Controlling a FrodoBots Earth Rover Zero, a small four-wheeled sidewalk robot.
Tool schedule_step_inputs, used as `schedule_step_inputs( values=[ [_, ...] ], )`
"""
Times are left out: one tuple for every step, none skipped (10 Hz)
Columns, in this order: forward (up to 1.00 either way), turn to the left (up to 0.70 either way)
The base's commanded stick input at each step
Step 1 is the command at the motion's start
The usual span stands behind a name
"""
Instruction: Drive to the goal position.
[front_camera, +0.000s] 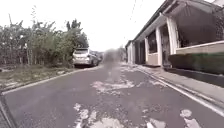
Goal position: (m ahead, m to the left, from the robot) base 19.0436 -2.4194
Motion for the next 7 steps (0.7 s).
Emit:
schedule_step_inputs(
  values=[
    [0.09,0.00],
    [0.10,0.00],
    [0.09,0.00],
    [0.10,0.00],
    [0.10,0.00],
    [0.10,0.00],
    [0.10,0.00]
  ],
)
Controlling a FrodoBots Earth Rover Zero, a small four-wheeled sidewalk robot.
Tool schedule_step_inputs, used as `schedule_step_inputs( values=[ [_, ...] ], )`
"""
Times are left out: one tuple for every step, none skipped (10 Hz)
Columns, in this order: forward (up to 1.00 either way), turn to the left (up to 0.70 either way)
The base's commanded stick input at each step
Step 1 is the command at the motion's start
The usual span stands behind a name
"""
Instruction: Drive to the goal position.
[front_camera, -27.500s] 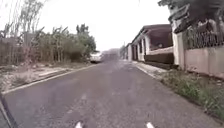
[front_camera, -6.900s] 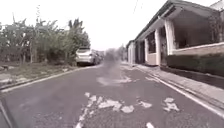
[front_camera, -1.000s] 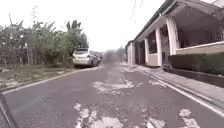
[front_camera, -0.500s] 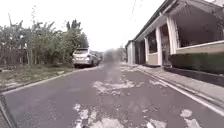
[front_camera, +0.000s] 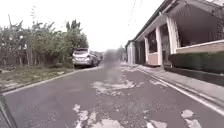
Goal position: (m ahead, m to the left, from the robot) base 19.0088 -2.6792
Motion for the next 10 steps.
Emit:
schedule_step_inputs(
  values=[
    [0.09,0.00],
    [0.10,0.00],
    [0.10,0.00],
    [0.10,0.00],
    [0.12,0.00],
    [0.62,0.00],
    [1.00,0.00],
    [1.00,0.00],
    [1.00,0.00],
    [1.00,0.00]
  ],
)
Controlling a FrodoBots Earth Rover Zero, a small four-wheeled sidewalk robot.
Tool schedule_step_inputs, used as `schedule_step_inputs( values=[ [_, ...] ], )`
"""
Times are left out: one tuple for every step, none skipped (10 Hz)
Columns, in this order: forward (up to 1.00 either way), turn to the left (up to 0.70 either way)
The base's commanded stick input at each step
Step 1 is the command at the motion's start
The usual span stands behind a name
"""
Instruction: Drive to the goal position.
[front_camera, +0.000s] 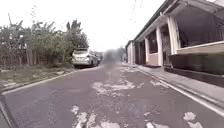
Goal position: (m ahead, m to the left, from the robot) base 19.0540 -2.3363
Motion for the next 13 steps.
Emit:
schedule_step_inputs(
  values=[
    [1.00,0.00],
    [1.00,0.00],
    [1.00,0.00],
    [1.00,0.00],
    [1.00,0.00],
    [1.00,0.00],
    [1.00,0.00],
    [1.00,0.00],
    [1.00,0.00],
    [1.00,0.00],
    [1.00,0.00],
    [1.00,0.00],
    [1.00,0.00]
  ],
)
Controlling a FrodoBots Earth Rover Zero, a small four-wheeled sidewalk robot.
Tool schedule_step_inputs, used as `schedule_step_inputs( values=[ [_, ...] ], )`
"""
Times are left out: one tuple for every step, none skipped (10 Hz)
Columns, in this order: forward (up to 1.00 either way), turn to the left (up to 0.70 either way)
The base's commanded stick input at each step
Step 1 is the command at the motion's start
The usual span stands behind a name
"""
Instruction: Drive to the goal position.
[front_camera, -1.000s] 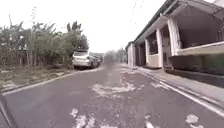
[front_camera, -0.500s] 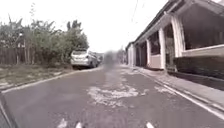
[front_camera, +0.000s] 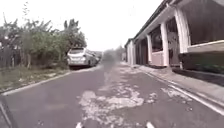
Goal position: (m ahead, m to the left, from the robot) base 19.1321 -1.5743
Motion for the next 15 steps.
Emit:
schedule_step_inputs(
  values=[
    [1.00,0.00],
    [1.00,0.00],
    [1.00,0.00],
    [1.00,0.00],
    [1.00,0.00],
    [1.00,0.00],
    [1.00,0.00],
    [1.00,0.00],
    [1.00,0.00],
    [1.00,0.00],
    [1.00,0.00],
    [1.00,0.00],
    [1.00,0.00],
    [1.00,0.00],
    [1.00,0.00]
  ],
)
